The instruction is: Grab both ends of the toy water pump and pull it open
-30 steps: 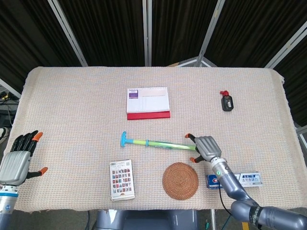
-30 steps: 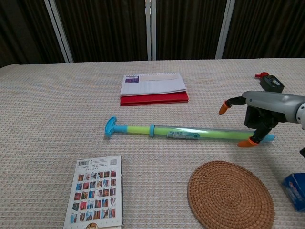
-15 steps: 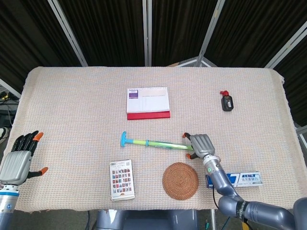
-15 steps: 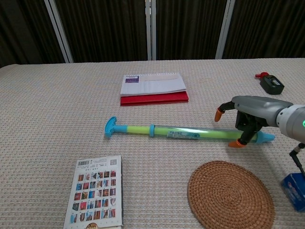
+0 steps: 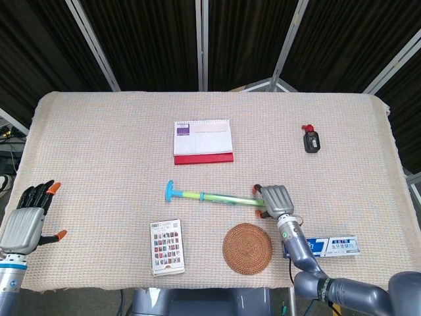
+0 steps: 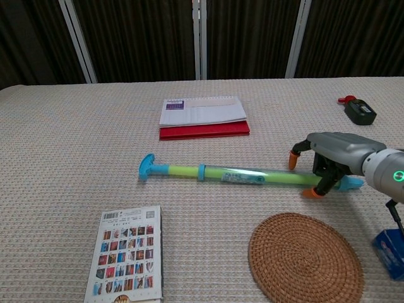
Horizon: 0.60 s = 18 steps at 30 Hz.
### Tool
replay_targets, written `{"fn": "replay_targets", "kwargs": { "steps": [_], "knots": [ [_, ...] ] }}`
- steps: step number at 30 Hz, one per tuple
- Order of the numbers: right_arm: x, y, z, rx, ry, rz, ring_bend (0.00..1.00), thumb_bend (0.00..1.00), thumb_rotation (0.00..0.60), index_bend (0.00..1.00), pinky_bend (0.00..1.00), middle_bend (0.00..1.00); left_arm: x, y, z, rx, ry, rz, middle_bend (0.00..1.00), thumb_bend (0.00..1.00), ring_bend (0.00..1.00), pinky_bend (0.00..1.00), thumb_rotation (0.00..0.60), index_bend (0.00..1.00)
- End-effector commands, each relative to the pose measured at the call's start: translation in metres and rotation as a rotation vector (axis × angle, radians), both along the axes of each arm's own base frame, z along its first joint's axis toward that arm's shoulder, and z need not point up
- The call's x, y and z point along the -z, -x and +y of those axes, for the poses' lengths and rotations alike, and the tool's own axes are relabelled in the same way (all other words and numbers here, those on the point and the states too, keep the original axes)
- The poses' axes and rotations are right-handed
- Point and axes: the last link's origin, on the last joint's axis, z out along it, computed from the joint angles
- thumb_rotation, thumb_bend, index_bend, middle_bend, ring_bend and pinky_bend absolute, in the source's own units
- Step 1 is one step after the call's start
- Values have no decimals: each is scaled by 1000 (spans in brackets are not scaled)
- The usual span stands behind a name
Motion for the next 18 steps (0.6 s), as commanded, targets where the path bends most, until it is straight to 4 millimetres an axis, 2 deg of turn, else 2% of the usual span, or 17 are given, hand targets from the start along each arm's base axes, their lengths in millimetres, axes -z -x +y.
{"fn": "replay_targets", "kwargs": {
  "steps": [1,5,8,13,14,16,17,18],
  "knots": [
    [1,1,0,-6,10,4,1000,251,600,473,1000,1000,0,0,0,0,-1,-1,0,0,0,0,600,0],
    [0,3,-1,-10,21,8,1000,377,600,568,1000,1000,1,0,0,1,3,-1,0,0,0,0,600,0],
    [0,3,-1,-18,26,10,1000,443,600,603,1000,1000,2,0,0,0,8,1,0,0,0,0,600,0],
    [-2,1,1,-27,30,3,1000,466,600,609,1000,1000,5,0,2,2,17,4,17,0,5,1,600,0],
    [-2,0,1,-30,31,1,1000,466,600,612,1000,1000,5,-1,5,8,16,4,98,0,69,46,600,0],
    [-3,-1,2,-42,33,1,1000,465,600,614,1000,1000,6,-4,12,24,4,0,328,0,280,239,600,0],
    [-4,-2,2,-46,34,3,1000,465,600,615,1000,1000,7,-5,16,34,-2,-4,471,0,429,400,600,6],
    [-4,-3,2,-53,36,6,1000,465,600,615,1000,1000,9,-7,21,46,-4,-11,570,0,532,533,600,26]
  ]
}}
